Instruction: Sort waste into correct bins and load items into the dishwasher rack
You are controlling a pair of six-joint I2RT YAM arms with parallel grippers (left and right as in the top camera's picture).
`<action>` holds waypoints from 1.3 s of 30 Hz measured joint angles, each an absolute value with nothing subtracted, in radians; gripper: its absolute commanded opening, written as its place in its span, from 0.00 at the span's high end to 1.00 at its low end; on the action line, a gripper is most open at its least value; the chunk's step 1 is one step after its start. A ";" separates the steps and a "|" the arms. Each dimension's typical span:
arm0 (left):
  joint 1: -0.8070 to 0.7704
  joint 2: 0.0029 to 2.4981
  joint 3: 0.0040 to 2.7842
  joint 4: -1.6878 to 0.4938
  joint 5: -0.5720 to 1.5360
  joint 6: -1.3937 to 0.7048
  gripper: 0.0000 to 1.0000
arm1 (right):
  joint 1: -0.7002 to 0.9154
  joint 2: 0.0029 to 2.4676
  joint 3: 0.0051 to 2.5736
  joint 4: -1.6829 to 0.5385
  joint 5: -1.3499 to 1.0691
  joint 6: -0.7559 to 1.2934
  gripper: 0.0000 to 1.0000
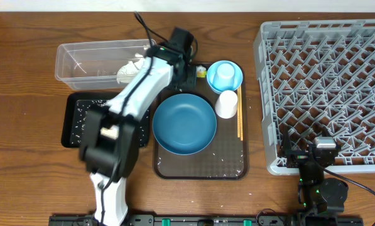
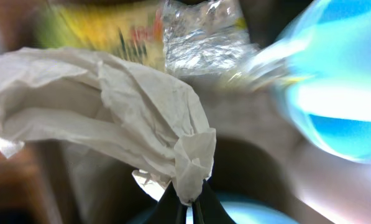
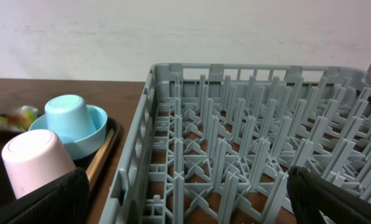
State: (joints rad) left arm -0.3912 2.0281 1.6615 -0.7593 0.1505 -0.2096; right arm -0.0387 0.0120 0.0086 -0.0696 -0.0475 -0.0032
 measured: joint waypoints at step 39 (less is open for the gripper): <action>-0.150 1.901 1.662 -0.759 0.084 -0.363 0.47 | -0.039 0.012 0.009 -0.070 -0.047 -0.003 0.01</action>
State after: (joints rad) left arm -0.1497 1.9007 1.6619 -0.7589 0.0845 -0.3630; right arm -0.0387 0.0120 0.0086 -0.0700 -0.0475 -0.0032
